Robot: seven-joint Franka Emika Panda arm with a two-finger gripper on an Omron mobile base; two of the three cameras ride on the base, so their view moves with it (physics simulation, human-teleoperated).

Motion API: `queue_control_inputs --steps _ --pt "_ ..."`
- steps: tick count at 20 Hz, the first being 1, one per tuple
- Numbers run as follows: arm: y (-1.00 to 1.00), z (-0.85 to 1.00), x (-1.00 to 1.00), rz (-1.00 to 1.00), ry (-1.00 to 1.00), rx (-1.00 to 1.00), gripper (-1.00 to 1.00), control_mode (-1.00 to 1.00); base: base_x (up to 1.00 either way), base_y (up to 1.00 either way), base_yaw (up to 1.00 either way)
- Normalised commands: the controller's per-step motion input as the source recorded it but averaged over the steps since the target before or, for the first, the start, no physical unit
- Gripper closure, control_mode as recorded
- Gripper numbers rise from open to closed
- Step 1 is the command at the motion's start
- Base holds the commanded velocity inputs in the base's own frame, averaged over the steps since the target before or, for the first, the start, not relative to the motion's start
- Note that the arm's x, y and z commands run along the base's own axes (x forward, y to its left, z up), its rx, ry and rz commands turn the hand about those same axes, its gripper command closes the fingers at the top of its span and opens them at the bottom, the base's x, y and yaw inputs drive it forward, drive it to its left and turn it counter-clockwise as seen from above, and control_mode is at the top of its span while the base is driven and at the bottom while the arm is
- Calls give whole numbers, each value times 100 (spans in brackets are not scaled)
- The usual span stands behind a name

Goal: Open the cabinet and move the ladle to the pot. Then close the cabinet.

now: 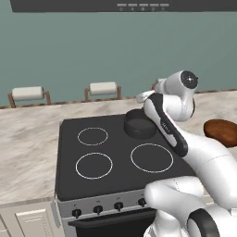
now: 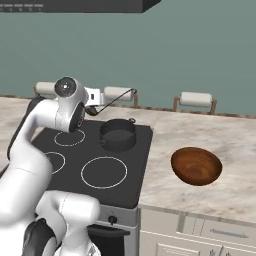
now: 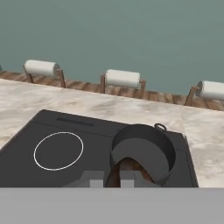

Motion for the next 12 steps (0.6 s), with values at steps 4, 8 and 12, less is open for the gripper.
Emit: queue_control_inputs --steps 4,8,12 --pt "0 -36 44 0 6 0 100 -100 0 0 0" --pt "0 -37 42 0 8 0 100 -100 0 0 0" --pt "-9 -28 40 0 5 0 100 -100 0 0 0"
